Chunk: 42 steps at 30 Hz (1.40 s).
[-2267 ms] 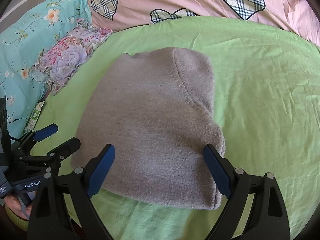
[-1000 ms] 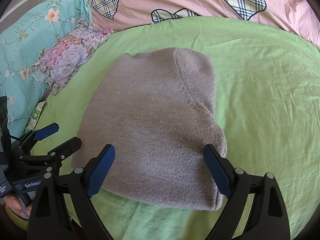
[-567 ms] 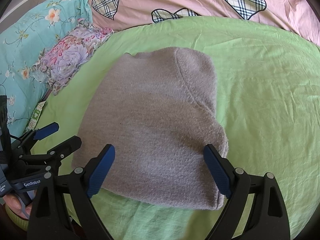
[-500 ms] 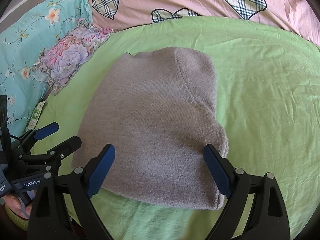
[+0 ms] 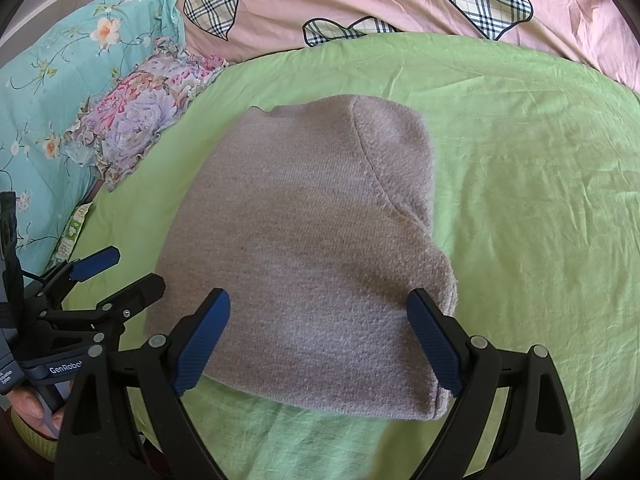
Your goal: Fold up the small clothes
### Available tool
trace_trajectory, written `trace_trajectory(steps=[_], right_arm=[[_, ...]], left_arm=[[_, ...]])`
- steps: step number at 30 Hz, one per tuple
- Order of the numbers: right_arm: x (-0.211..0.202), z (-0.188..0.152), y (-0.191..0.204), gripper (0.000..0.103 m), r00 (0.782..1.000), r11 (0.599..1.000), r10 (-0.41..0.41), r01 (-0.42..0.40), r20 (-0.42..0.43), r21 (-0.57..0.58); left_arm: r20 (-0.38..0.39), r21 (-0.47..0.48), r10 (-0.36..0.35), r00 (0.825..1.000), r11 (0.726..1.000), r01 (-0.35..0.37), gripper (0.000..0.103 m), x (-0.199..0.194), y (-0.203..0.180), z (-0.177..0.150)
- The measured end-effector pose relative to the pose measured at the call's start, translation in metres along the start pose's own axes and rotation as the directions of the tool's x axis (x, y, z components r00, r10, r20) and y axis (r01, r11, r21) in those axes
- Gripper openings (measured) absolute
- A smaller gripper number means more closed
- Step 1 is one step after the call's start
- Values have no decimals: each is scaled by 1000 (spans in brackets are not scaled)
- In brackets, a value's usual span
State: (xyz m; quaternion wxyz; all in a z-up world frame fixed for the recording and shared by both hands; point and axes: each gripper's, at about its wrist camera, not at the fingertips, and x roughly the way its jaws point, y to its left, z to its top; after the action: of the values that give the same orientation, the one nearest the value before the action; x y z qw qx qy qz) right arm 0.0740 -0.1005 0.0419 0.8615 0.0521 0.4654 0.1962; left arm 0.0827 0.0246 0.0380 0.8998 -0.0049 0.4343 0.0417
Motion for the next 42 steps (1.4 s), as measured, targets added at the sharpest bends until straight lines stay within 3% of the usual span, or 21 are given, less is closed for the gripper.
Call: trace_trajectory(steps=[42], right_arm=[[-4,2,-2,90,1000,1000,4,-4,11,8]], left_arm=[[4,4,-14,1000,1000,14,94,0,-2,6]])
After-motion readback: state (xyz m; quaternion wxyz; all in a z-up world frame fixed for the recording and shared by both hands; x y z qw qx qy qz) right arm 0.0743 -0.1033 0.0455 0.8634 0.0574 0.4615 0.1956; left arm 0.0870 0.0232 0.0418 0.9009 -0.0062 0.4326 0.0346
